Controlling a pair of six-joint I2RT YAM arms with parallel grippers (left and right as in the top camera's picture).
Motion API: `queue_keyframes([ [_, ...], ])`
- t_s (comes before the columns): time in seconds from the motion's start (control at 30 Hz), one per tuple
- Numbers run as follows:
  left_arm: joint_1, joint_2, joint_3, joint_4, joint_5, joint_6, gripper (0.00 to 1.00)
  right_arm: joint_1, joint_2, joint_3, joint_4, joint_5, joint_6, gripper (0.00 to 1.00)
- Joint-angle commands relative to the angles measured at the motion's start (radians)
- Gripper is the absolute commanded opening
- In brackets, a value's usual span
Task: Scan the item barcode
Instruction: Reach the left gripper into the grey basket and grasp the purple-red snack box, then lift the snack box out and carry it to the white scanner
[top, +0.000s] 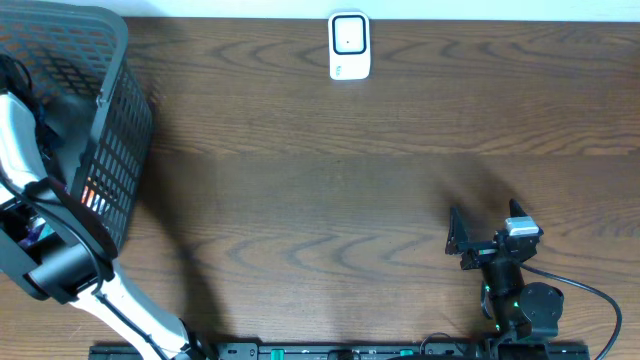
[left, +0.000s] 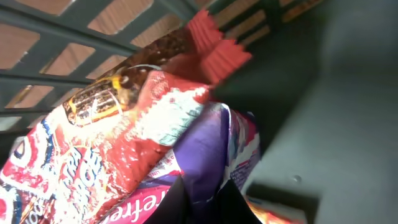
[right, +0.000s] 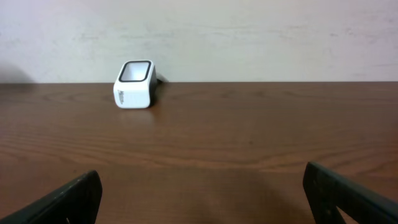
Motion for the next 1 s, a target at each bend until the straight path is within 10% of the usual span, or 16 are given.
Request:
queue_keyframes([
  [0.0, 0.002, -0.100, 0.008, 0.008, 0.190, 0.010, 0.07, -0.003, -0.004, -0.003, -0.001, -0.003, -0.007, 0.99],
  [0.27, 0.002, -0.397, 0.008, 0.172, 0.554, 0.008, 0.07, -0.003, -0.004, -0.003, -0.001, -0.003, -0.007, 0.99],
  [0.7, 0.000, -0.631, 0.008, 0.289, 0.750, -0.128, 0.07, -0.003, -0.004, -0.003, -0.001, -0.003, -0.007, 0.99],
  [0.97, -0.009, -0.633, 0.008, 0.489, 1.205, -0.409, 0.08, -0.003, -0.004, -0.003, -0.001, -0.003, -0.007, 0.99],
])
